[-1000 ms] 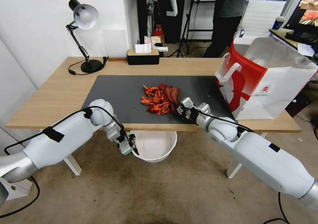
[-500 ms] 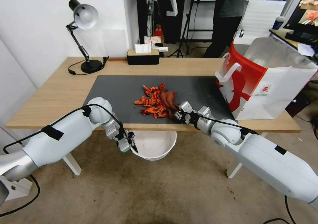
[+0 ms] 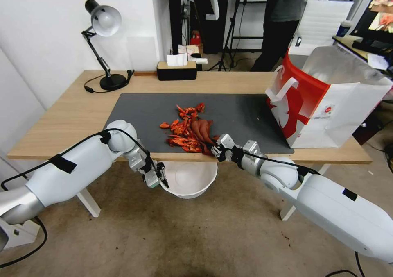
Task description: Sweep shrimp from table into container with towel, then put container into takeout bag.
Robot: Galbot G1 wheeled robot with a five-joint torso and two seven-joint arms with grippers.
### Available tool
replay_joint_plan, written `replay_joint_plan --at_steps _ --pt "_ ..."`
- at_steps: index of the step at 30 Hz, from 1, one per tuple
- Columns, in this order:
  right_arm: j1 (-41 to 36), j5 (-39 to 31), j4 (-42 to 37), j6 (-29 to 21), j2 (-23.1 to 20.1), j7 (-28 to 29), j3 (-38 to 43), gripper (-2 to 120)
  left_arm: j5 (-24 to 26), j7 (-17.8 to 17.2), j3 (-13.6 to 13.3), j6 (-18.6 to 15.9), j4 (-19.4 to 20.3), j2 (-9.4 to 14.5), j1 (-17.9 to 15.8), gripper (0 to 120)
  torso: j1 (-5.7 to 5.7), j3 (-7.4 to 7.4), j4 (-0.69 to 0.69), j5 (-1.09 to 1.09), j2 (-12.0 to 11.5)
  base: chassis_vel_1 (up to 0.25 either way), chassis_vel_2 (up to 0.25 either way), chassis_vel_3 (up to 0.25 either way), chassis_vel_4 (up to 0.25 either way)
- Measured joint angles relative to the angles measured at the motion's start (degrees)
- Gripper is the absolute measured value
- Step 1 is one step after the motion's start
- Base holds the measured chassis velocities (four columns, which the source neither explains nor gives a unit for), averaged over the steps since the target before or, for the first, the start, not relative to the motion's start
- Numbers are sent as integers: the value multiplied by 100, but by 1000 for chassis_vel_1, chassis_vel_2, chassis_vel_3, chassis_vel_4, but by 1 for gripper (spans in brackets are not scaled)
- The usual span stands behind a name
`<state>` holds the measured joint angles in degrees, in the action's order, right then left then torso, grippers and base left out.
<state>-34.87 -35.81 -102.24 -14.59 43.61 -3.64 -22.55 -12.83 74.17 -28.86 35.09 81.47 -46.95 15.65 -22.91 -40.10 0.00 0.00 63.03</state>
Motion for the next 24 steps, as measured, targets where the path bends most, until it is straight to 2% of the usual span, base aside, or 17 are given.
replay_joint_plan --at_steps 24 --pt "-531 39 -472 -22 -152 21 217 5 24 12 -55 -13 73 77 -31 0 -1 -1 0 0 0 0 0 0 0"
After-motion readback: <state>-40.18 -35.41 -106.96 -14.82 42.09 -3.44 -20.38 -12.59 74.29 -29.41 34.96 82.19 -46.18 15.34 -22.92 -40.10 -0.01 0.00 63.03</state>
